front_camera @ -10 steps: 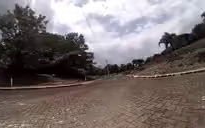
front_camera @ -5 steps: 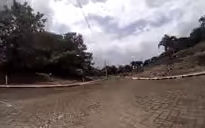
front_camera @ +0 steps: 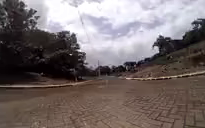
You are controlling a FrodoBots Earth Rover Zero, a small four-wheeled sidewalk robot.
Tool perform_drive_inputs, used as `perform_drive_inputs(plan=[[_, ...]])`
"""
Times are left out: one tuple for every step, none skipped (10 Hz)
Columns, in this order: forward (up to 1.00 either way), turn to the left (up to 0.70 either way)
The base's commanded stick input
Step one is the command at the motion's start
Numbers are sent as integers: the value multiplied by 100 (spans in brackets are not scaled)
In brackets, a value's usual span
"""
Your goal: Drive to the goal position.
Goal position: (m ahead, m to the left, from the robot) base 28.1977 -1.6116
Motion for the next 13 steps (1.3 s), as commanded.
perform_drive_inputs(plan=[[70,0],[70,0],[70,0],[70,0],[70,0],[70,0],[70,24],[70,27],[70,3],[70,0],[70,0],[70,0],[70,0]])
